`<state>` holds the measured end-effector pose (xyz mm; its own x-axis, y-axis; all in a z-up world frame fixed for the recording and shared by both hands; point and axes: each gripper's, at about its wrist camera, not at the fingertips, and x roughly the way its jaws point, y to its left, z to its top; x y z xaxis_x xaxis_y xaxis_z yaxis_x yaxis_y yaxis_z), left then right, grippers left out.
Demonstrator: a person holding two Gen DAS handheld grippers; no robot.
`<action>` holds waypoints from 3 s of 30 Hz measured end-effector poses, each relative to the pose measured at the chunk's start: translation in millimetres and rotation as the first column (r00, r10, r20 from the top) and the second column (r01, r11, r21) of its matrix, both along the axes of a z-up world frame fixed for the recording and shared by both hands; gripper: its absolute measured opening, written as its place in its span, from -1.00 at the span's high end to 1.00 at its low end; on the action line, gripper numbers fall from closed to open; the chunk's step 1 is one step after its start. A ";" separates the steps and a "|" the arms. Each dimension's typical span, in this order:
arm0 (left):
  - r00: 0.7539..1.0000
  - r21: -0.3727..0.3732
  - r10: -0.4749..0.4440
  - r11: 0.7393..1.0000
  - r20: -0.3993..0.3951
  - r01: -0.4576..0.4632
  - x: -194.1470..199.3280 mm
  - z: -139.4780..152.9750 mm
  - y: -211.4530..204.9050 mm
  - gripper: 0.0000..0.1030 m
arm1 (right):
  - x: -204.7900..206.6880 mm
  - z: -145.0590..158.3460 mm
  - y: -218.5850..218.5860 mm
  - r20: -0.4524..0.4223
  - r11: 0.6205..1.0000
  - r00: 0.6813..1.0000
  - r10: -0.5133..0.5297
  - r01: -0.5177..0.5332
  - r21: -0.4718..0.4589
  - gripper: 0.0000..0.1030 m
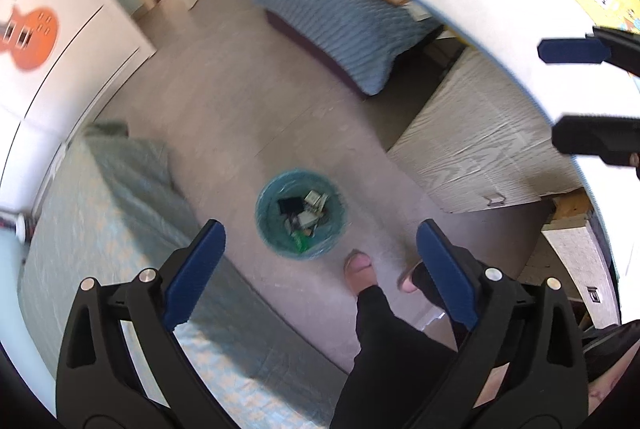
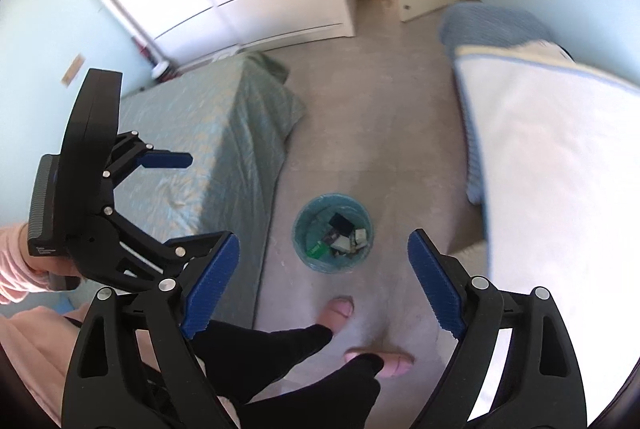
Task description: Collect trash
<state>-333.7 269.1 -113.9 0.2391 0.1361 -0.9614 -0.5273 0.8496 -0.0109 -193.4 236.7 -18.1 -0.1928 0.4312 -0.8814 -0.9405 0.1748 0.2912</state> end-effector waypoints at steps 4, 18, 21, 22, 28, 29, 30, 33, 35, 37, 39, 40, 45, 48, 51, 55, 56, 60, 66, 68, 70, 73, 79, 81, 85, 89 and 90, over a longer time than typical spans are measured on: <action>0.998 -0.018 -0.068 0.998 0.012 0.068 33.9 2.1 -19.0 -0.83 | 21.4 3.1 -34.5 -0.004 0.994 0.994 -0.110 0.110 -0.005 -0.70; 0.924 0.042 -0.379 0.925 0.060 0.377 155.1 27.0 -112.4 -0.83 | 88.0 12.7 -178.3 0.043 0.848 0.848 -0.529 0.530 -0.013 -0.71; 0.894 0.037 -0.444 0.896 0.061 0.442 177.1 28.5 -132.5 -0.83 | 97.3 11.2 -208.2 0.040 0.795 0.794 -0.606 0.607 -0.014 -0.71; 0.883 0.040 -0.466 0.885 0.063 0.464 182.5 29.9 -138.8 -0.83 | 99.8 11.1 -218.2 0.041 0.775 0.775 -0.630 0.631 -0.015 -0.71; 0.818 0.052 -0.570 0.821 0.075 0.568 216.6 34.9 -179.0 -0.83 | 109.8 10.5 -273.0 0.053 0.656 0.656 -0.753 0.755 -0.022 -0.71; 0.810 0.051 -0.582 0.813 0.075 0.580 218.3 35.7 -182.7 -0.83 | 110.2 10.8 -280.9 0.058 0.640 0.640 -0.766 0.768 -0.023 -0.71; 0.799 0.052 -0.597 0.802 0.074 0.595 223.1 36.0 -189.4 -0.83 | 111.8 10.4 -290.3 0.065 0.618 0.618 -0.783 0.786 -0.025 -0.71; 0.772 0.051 -0.633 0.775 0.064 0.630 237.6 35.1 -209.3 -0.83 | 113.7 13.8 -311.2 0.073 0.565 0.565 -0.822 0.825 -0.024 -0.71; 0.757 0.051 -0.649 0.760 0.068 0.647 245.9 36.3 -220.9 -0.83 | 111.7 14.9 -326.4 0.071 0.530 0.530 -0.845 0.848 -0.025 -0.71; 0.743 0.049 -0.666 0.746 0.071 0.664 253.9 38.1 -231.1 -0.83 | 111.3 16.3 -340.2 0.073 0.486 0.486 -0.871 0.874 -0.026 -0.71; 0.729 0.045 -0.681 0.732 0.077 0.680 266.6 38.3 -242.0 -0.83 | 112.3 17.7 -352.2 0.064 0.446 0.447 -0.892 0.895 -0.023 -0.72; 0.723 0.045 -0.687 0.726 0.078 0.686 270.2 38.4 -248.8 -0.83 | 112.2 18.4 -358.3 0.062 0.429 0.430 -0.901 0.903 -0.022 -0.72; 0.690 0.047 -0.718 0.695 0.086 0.718 281.5 41.6 -273.1 -0.83 | 112.6 20.1 -388.9 0.068 0.358 0.359 -0.931 0.933 -0.022 -0.72; 0.674 0.049 -0.733 0.679 0.089 0.732 287.2 43.5 -282.5 -0.83 | 109.2 19.2 -403.7 0.059 0.321 0.322 -0.945 0.947 -0.020 -0.72; 0.660 0.053 -0.746 0.665 0.087 0.745 292.6 45.0 -291.7 -0.83 | 108.4 19.1 -412.4 0.049 0.294 0.294 -0.955 0.956 -0.014 -0.72; 0.648 0.063 -0.756 0.654 0.088 0.754 297.6 47.3 -298.2 -0.83 | 112.2 19.0 -419.5 0.040 0.269 0.269 -0.962 0.963 -0.007 -0.72; 0.647 0.064 -0.757 0.653 0.089 0.755 298.3 48.1 -298.7 -0.83 | 113.0 19.4 -421.0 0.038 0.264 0.264 -0.964 0.964 -0.006 -0.72; 0.646 0.075 -0.758 0.652 0.096 0.754 303.2 50.7 -301.4 -0.83 | 119.0 21.8 -427.6 0.032 0.254 0.254 -0.967 0.967 0.005 -0.72; 0.647 0.077 -0.756 0.654 0.097 0.753 305.8 50.3 -303.8 -0.83 | 124.4 21.8 -431.3 0.034 0.255 0.255 -0.966 0.967 0.005 -0.72; 0.648 0.075 -0.756 0.654 0.095 0.752 306.8 49.3 -304.0 -0.83 | 126.1 21.6 -431.7 0.032 0.256 0.256 -0.966 0.967 0.004 -0.72; 0.648 0.072 -0.756 0.654 0.092 0.753 307.9 48.4 -304.4 -0.83 | 127.3 21.1 -432.0 0.036 0.260 0.259 -0.965 0.966 0.001 -0.72; 0.647 0.073 -0.757 0.653 0.087 0.754 308.8 48.5 -304.9 -0.83 | 129.0 19.5 -433.0 0.034 0.261 0.261 -0.965 0.965 -0.004 -0.72; 0.653 0.068 -0.752 0.659 0.086 0.749 312.6 47.5 -305.1 -0.83 | 135.0 15.4 -434.8 0.035 0.259 0.260 -0.965 0.966 -0.018 -0.72; 0.655 0.066 -0.751 0.660 0.087 0.748 313.7 47.3 -305.1 -0.83 | 137.6 14.9 -435.0 0.037 0.262 0.263 -0.964 0.965 -0.021 -0.72; 0.657 0.067 -0.749 0.662 0.088 0.746 315.3 47.1 -304.7 -0.83 | 140.0 15.0 -435.3 0.036 0.263 0.264 -0.964 0.965 -0.020 -0.72; 0.652 0.069 -0.753 0.657 0.087 0.750 316.2 47.0 -305.2 -0.83 | 141.7 14.7 -436.1 0.034 0.259 0.260 -0.965 0.966 -0.020 -0.72; 0.651 0.067 -0.754 0.656 0.085 0.752 317.1 46.6 -305.3 -0.83 | 141.4 14.8 -436.4 0.034 0.259 0.259 -0.965 0.966 -0.019 -0.72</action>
